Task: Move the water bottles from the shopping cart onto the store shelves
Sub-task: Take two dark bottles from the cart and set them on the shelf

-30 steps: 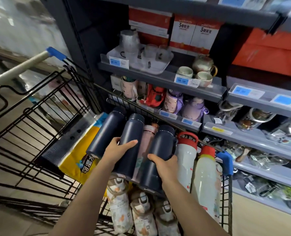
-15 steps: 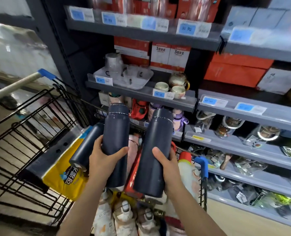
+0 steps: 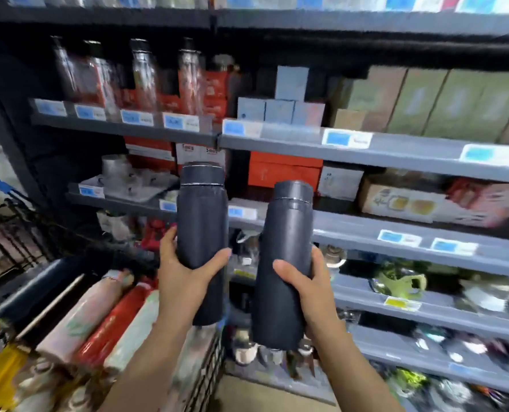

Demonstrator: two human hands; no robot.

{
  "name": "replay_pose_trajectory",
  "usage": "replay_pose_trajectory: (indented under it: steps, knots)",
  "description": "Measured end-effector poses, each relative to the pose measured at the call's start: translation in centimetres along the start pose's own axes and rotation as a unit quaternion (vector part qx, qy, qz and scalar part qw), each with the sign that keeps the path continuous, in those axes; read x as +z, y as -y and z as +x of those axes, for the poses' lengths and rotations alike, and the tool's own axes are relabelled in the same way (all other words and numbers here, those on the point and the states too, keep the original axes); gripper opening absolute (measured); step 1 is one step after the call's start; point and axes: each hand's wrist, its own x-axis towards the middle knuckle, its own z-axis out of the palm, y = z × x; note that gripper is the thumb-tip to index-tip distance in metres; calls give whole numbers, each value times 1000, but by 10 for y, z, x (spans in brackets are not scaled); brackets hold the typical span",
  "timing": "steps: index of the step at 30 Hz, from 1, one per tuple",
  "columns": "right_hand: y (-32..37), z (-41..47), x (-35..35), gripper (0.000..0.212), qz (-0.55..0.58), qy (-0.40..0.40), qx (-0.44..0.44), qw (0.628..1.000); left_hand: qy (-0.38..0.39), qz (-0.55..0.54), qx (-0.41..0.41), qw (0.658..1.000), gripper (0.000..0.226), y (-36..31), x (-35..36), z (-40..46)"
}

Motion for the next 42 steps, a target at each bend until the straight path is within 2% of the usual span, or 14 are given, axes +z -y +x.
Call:
replay_pose_trajectory:
  steps: [3, 8, 12, 17, 21, 25, 29, 32, 36, 42]
  knots:
    - [51, 3, -72, 76, -14, -45, -68, 997, 36, -30, 39, 998, 81, -41, 71, -23]
    - [142, 10, -172, 87, -48, -141, -174, 973, 116, -109, 112, 981, 79, -129, 171, -47]
    - [215, 17, -231, 91, -53, -198, -262, 943, 179, -163, 175, 955, 77, -197, 237, -47]
    - [293, 34, -285, 88, -88, -266, -342, 897, 201, -209, 238, 927, 79, -267, 317, -36]
    - [346, 66, -320, 81, -104, -290, -377, 873, 195, -231, 279, 911, 77, -317, 378, -17]
    - [399, 104, -337, 89, -105, -296, -411, 855, 190, -253, 311, 896, 85, -368, 430, 13]
    - [457, 137, -347, 77, -103, -285, -431, 850, 158, -287, 339, 882, 87, -413, 473, 41]
    - [492, 166, -360, 75, -124, -307, -452, 828, 136, -295, 361, 874, 89, -439, 504, 58]
    - [521, 205, -376, 83, -139, -318, -478, 807, 111, -288, 386, 869, 90, -457, 537, 64]
    - [537, 262, -408, 78, -161, -285, -503, 800, 79, -256, 440, 857, 89, -469, 582, 56]
